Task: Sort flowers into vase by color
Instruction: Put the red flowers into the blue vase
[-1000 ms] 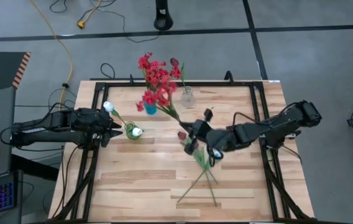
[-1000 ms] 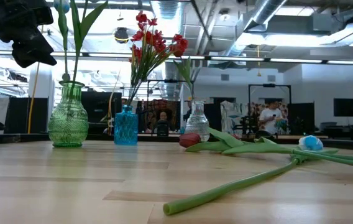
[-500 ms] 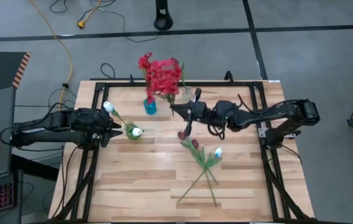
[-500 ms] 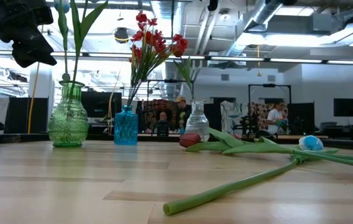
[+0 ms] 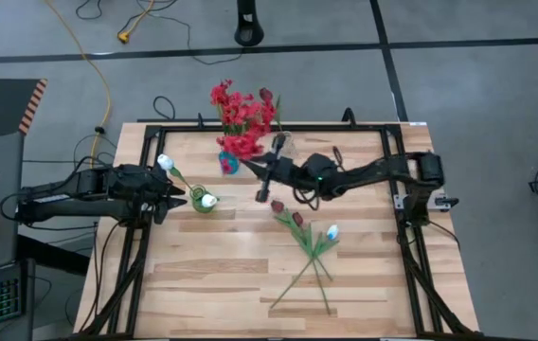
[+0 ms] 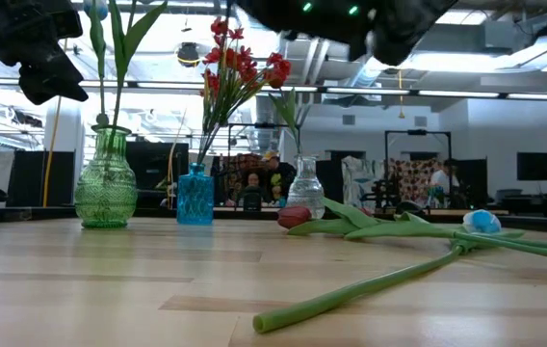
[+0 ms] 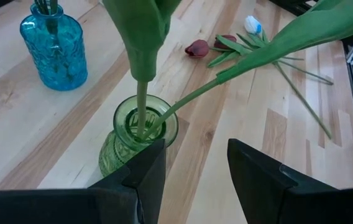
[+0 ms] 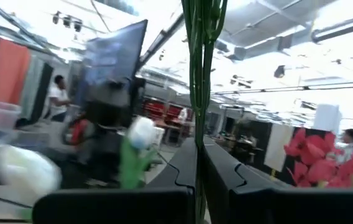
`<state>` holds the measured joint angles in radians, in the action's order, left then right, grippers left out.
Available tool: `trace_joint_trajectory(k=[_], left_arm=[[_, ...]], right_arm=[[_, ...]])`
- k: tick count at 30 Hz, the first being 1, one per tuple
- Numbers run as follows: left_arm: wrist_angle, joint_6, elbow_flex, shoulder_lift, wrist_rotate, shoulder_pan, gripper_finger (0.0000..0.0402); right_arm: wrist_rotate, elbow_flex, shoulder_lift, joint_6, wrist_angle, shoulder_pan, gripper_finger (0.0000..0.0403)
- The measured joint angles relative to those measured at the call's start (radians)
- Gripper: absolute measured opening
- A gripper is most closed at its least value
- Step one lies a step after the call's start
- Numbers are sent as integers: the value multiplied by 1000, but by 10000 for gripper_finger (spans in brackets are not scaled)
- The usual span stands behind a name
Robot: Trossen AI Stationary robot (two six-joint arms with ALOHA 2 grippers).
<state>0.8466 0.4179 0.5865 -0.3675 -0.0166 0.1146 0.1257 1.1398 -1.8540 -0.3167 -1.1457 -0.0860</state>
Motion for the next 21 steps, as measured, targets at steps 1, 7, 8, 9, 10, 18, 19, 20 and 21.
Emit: trace_joint_trajectory(k=[1,7,8,9,10,18,19,20,21], left_arm=[[0,-6,0,0,-1,0,160],[0,-14,0,0,-24,0,160],[0,-14,0,0,-24,0,160],[0,-14,0,0,-24,0,160],[0,-14,0,0,-24,0,160],[0,-14,0,0,-25,0,160],[0,-14,0,0,-25,0,160],[0,-14,0,0,-25,0,160],[0,-14,0,0,-25,0,160]], right_arm=[[0,21,-26,1,1,-9,38],[0,152,-164,-3,5,-50,38],[0,171,-182,-10,5,-55,38],[0,189,-201,-20,6,-59,38],[0,210,-223,-33,5,-63,38],[3,317,-335,-59,5,-88,38],[3,325,-344,-59,4,-92,38],[4,328,-352,-59,7,-97,38],[6,333,-361,-58,7,-102,38]])
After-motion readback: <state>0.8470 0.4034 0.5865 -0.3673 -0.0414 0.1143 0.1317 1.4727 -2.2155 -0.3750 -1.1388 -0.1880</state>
